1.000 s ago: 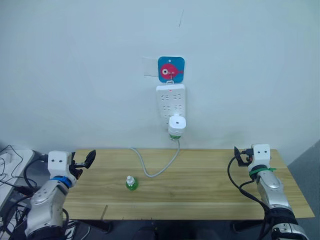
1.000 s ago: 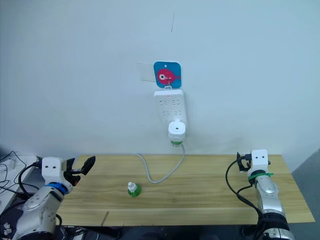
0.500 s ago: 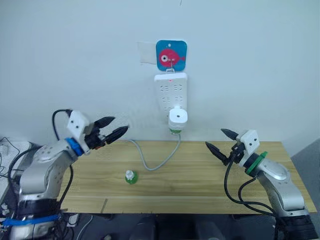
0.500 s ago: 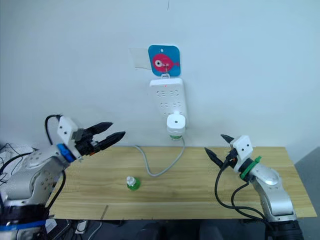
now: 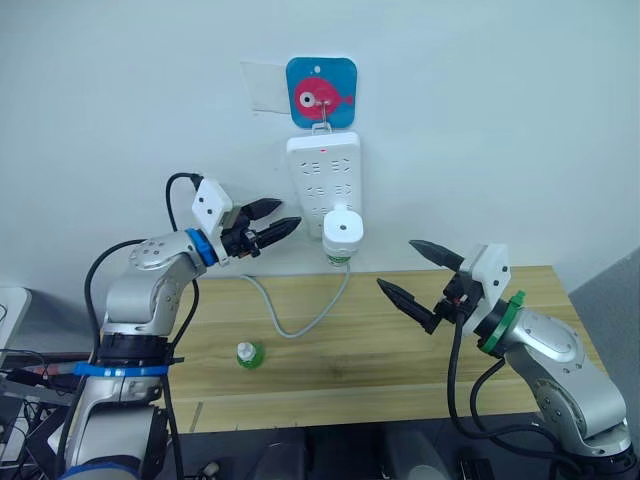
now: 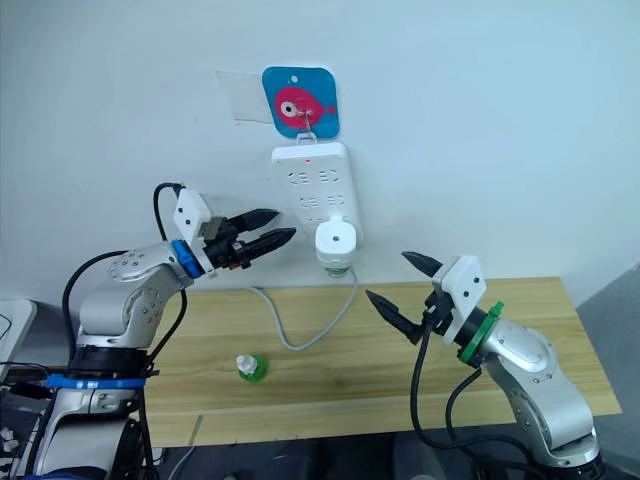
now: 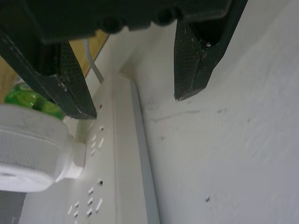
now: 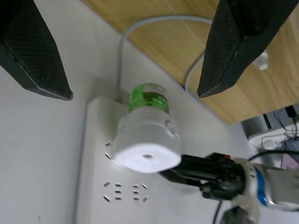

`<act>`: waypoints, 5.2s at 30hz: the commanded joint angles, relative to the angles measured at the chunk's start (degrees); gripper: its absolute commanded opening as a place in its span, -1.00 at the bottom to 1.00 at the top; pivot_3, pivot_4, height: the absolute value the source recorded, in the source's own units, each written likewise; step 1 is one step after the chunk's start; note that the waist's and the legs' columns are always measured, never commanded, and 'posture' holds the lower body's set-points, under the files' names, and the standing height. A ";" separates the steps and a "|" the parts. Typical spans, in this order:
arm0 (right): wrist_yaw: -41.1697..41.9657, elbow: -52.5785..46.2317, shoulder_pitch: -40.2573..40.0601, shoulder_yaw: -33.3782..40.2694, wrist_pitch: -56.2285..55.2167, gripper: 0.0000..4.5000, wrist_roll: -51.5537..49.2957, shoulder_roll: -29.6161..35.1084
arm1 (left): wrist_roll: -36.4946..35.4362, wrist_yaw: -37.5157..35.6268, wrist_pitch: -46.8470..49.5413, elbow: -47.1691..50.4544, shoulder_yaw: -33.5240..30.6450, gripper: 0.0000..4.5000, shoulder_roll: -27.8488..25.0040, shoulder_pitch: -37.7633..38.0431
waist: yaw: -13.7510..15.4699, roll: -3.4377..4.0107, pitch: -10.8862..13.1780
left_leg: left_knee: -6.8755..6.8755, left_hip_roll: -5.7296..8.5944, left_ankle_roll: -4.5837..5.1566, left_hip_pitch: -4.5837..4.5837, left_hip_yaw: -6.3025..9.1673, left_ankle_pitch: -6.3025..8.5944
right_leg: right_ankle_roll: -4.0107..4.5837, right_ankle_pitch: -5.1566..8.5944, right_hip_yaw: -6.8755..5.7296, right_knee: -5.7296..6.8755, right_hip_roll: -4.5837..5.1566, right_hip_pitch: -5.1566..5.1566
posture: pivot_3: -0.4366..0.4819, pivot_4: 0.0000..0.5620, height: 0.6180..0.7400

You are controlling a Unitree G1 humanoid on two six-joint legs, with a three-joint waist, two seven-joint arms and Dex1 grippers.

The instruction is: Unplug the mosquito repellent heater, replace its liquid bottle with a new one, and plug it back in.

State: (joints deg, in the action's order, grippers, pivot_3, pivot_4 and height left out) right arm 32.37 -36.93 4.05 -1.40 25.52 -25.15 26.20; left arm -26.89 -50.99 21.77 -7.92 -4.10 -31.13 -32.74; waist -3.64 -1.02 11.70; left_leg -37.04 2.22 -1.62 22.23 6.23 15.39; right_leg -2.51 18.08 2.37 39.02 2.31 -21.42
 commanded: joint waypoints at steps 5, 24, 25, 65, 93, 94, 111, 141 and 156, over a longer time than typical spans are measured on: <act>-2.18 -5.14 -0.11 0.45 2.65 1.00 -2.53 -0.21 | 3.47 -4.13 -7.40 -8.61 2.06 0.33 3.15 -5.91 | -0.01 -0.14 0.69 | -0.02 0.01 -0.01 0.01 0.03 -0.01 | 0.00 0.00 -0.05 0.01 0.00 0.01 | -0.34 -0.15 1.00; -6.43 -6.58 1.99 1.76 8.60 1.00 -5.28 -0.17 | 5.53 -12.30 -10.91 -17.39 3.09 0.33 8.20 -12.81 | 0.31 -0.28 2.00 | -0.42 0.15 -0.01 0.41 0.25 -0.38 | -0.31 -0.56 -0.23 -0.02 -0.01 -0.05 | -0.37 -0.07 1.00; -6.66 -6.69 2.00 1.82 8.81 1.00 -5.45 -0.16 | 5.23 -12.94 -9.99 -16.27 3.10 0.33 7.92 -12.39 | 0.19 -0.27 2.10 | -0.48 0.14 -0.01 0.47 0.24 -0.38 | -0.32 -0.56 -0.22 -0.02 -0.01 -0.10 | -0.37 -0.07 1.00; -30.34 -14.99 12.46 2.50 32.72 1.00 -15.73 -9.05 | 3.14 -1.80 1.80 3.25 3.83 -0.43 9.41 -5.87 | -1.18 -0.26 3.76 | -0.75 0.08 0.02 0.93 0.12 -0.36 | -0.36 -0.63 -0.04 0.05 0.07 -0.57 | -0.47 0.08 1.00; -40.47 -11.67 23.51 -4.93 38.77 0.32 -2.82 -18.16 | 3.26 -1.28 1.46 4.38 4.45 -0.43 9.94 -4.76 | -1.18 -0.25 3.85 | -0.81 0.11 0.02 1.19 0.15 -0.36 | -0.39 -0.72 -0.09 0.04 0.10 -0.83 | -0.44 -0.01 1.00; -40.26 -11.74 23.43 -4.91 38.76 0.32 -2.64 -18.21 | 3.29 -1.27 1.40 4.34 4.47 -0.43 9.96 -4.73 | -1.18 -0.25 3.85 | -0.81 0.11 0.02 1.19 0.16 -0.36 | -0.39 -0.72 -0.10 0.04 0.10 -0.83 | -0.44 -0.03 1.00; -36.92 -21.45 21.82 1.81 49.01 0.32 -6.44 -17.11 | 5.30 0.12 -1.82 -0.65 4.51 -0.43 9.51 -5.82 | -1.21 -0.25 3.84 | -0.81 0.22 -0.13 1.60 0.27 -0.44 | -0.40 -0.72 -0.26 -0.13 0.25 -1.06 | -0.48 -0.04 1.00; -31.84 -14.95 14.19 24.67 43.69 0.32 -30.07 -15.74 | 1.21 -4.10 0.19 -1.70 0.39 0.97 2.38 -3.23 | -3.13 -0.20 3.83 | -0.79 0.07 0.12 1.95 -0.17 -0.66 | -0.49 -1.14 -0.01 0.07 0.04 -1.74 | -0.48 -0.03 1.00; -63.23 -0.48 -0.86 23.33 20.61 0.32 -74.06 -21.80 | -3.52 1.53 -0.55 40.14 -0.89 0.99 -0.27 23.03 | -3.15 -0.07 3.91 | -0.66 0.08 0.13 2.10 -0.21 -0.65 | -0.47 -1.14 0.18 -0.04 0.32 -1.83 | -0.32 -0.03 1.00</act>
State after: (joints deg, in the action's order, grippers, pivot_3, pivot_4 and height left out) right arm -30.27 -35.41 3.25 23.33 48.80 -94.73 3.53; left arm -29.25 -50.78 21.86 28.21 -5.48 -31.85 -9.55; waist -6.79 -1.09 15.61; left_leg -37.76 2.30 -1.49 24.33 6.02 14.74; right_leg -2.98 16.94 2.53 39.04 2.63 -23.25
